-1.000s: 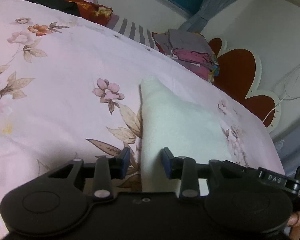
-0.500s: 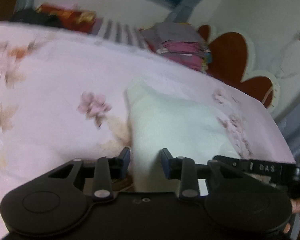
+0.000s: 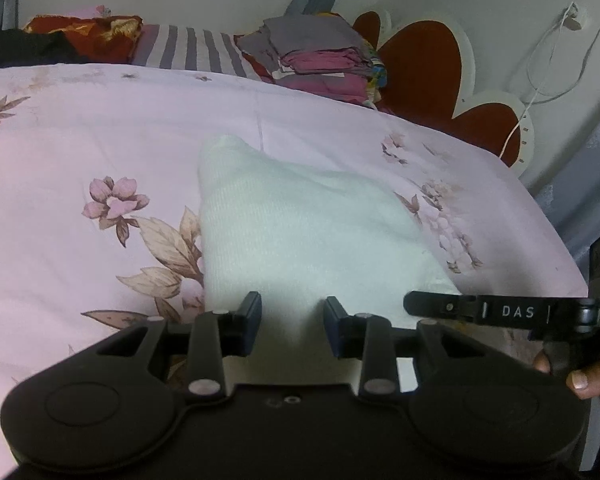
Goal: Fold small clothes
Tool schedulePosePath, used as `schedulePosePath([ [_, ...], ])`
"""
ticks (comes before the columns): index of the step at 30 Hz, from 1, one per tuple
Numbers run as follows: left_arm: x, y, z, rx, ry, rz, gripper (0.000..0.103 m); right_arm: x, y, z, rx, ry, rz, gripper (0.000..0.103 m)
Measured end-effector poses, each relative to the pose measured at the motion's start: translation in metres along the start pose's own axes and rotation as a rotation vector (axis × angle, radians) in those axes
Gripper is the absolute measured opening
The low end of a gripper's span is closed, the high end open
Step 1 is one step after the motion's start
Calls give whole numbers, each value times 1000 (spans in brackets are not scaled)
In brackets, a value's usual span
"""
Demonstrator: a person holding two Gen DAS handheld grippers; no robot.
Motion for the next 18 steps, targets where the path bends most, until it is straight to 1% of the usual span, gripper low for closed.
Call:
schedulePosePath([
  [2, 0, -3, -3, -6, -15, 4, 34, 0, 0, 1, 21, -1, 9, 17],
  [3, -1, -5, -3, -5, -10, 7, 36, -1, -1, 4, 40, 7, 13, 17],
  [5, -7, -7, -4, 7, -6, 23, 37, -2, -3, 12, 71, 39, 22, 17],
  [6, -12, -2, -3, 12, -11, 11, 37, -3, -2, 13, 76, 55, 25, 21],
  [7, -16, 5, -1, 18, -15, -20, 37, -6, 2, 14, 88, 74, 24, 42],
  [8, -21, 11, 2, 22, -15, -53, 39, -9, 9, 17, 126, 103, -7, 53],
  [9, -27, 12, 6, 18, -11, -69, 39, -12, 19, 21, 156, 144, -77, 60],
  [10, -33, 9, 11, 9, -11, -75, 39, -17, 26, 24, 148, 184, -136, 60],
  [11, -39, 4, 14, 1, -13, -73, 39, -23, 26, 28, 137, 211, -155, 60],
  [13, -51, -13, 19, 4, -22, -61, 38, -35, 14, 36, 144, 250, -163, 59],
  [14, -55, -21, 19, 7, -31, -55, 36, -39, 5, 41, 138, 280, -157, 58],
  [15, -57, -30, 19, 14, -44, -48, 36, -42, -7, 44, 135, 316, -143, 49],
  [16, -57, -37, 18, 27, -52, -39, 36, -44, -18, 45, 138, 346, -118, 43],
  [17, -56, -45, 17, 40, -51, -22, 36, -44, -30, 42, 157, 374, -86, 43],
  [18, -54, -53, 17, 51, -49, -2, 37, -44, -45, 33, 226, 394, -43, 44],
])
Point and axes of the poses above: each gripper's, at about its wrist camera, not at the fingertips, and y roughly against the way its jaws point, z to its left, x to its underside, the point moved 1 cm from there along -y, roughly the way its jaws point, and after that the axes turned 1 degree about -y, right-handed, at the moved point
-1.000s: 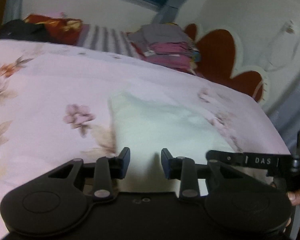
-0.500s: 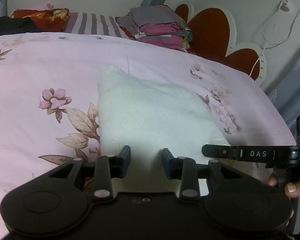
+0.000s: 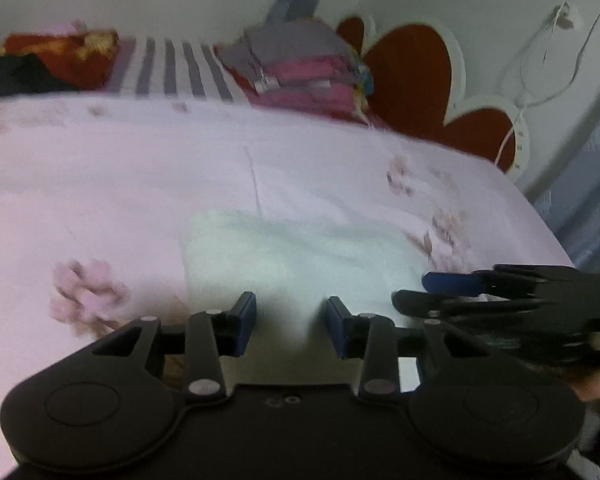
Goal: Fold small clothes
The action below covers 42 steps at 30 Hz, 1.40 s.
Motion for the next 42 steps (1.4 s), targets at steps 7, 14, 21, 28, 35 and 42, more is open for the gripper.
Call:
schedulePosePath([
  [7, 5, 15, -6, -8, -29, -20, 36, 7, -2, -34, -10, -100, 11, 49],
  [14, 55, 73, 9, -2, 103, -77, 36, 39, 67, -25, -179, -208, -22, 39],
  [21, 95, 67, 15, -12, 178, -8, 36, 75, 63, -7, -234, -298, 55, 39],
  [28, 90, 75, 15, -41, 175, -63, 36, 74, 68, -7, -191, -342, -25, 39],
  [35, 85, 60, 21, -38, 188, -7, 42, 60, 47, -3, -217, -263, 19, 14],
  [42, 93, 53, -7, -76, 118, 34, 39, 65, 53, -12, -141, -180, 75, 10],
])
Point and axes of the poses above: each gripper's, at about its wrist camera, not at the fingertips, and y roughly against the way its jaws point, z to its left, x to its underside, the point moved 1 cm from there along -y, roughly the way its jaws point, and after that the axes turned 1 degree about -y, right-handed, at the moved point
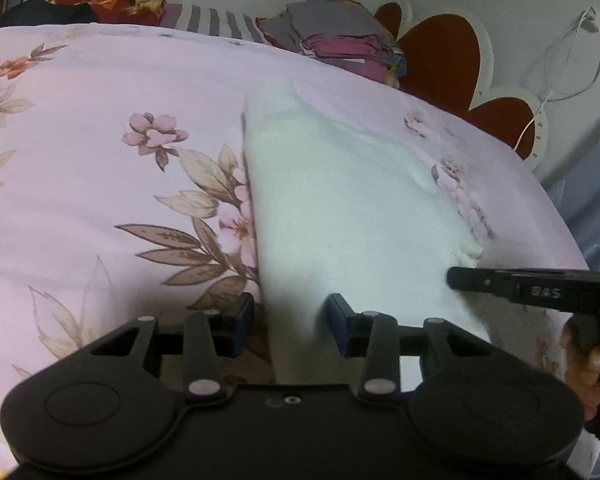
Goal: Fold small clothes
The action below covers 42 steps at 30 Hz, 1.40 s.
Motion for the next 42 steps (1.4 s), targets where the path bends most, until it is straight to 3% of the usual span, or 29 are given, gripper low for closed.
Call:
schedulePosePath([
  [4, 14, 12, -6, -8, -6, 5, 39, 2, 2, -1, 2, -25, -12, 12],
  [6, 30, 21, -7, -10, -11, 6, 40, 6, 11, 4, 6, -23, 10, 29],
  [7, 37, 26, -7, -9, -4, 1, 40, 13, 19, 11, -5, -1, 13, 31],
  [11, 68, 43, -6, 2, 15, -23, 42, 56, 37, 29, -54, 46, 48, 31],
  [14, 76, 48, -8, 3, 14, -26, 42, 80, 36, 29, 5, 59, 48, 30],
  [18, 77, 57, -17, -52, -96, 6, 45, 83, 47, 30, 45, 103, 61, 30],
  [19, 75, 63, -19, -76, -113, -12, 49, 82, 52, 32, 46, 126, 50, 30],
  [21, 65, 72, -21, -110, -137, -74, 74, 76, 69, 35, 59, 132, -60, 30],
  [23, 48, 71, -24, -137, -158, -134, 82, 62, 77, 37, 47, 128, -139, 30],
  [27, -1, 46, -32, -218, -188, -178, 82, 23, 59, 48, 54, 127, -235, 30],
  [31, -33, 21, -34, -197, -133, -162, 82, 0, 30, 56, 64, 181, -254, 30],
  [36, -35, 0, -38, -237, -143, -97, 81, 6, -1, 52, 162, 334, -196, 30],
  [37, -34, -3, -37, -242, -141, -82, 80, 8, -8, 45, 202, 336, -157, 30],
  [42, -26, -5, -32, -255, -122, -72, 80, 13, -9, 24, 192, 226, -151, 30],
])
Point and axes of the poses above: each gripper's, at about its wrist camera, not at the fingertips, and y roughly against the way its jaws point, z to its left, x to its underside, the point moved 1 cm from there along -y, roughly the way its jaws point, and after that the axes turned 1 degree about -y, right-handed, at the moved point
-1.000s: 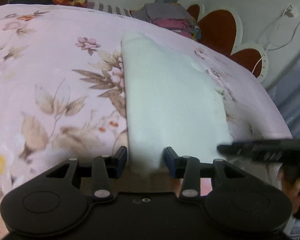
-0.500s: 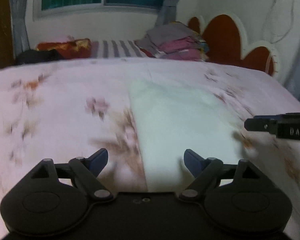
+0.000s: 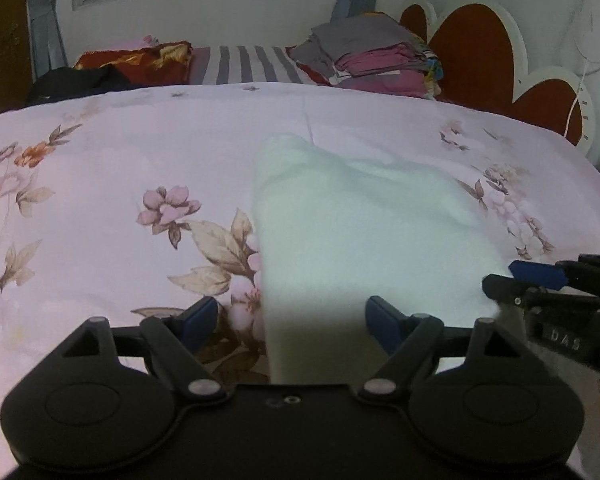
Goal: Fold small clothes
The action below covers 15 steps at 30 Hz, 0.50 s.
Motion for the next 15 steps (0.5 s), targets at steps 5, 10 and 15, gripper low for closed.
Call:
schedulePosePath([
  [5, 0, 5, -1, -18, 3, 2, 80, 1, 2, -34, -82, -323, 23, 64],
  [10, 4, 6, 1, -6, 24, 7, 81, 11, -2, -61, -254, -503, 98, 71],
  [15, 4, 8, 11, 6, 65, 6, 82, 10, 4, -89, -365, -647, 58, 71],
])
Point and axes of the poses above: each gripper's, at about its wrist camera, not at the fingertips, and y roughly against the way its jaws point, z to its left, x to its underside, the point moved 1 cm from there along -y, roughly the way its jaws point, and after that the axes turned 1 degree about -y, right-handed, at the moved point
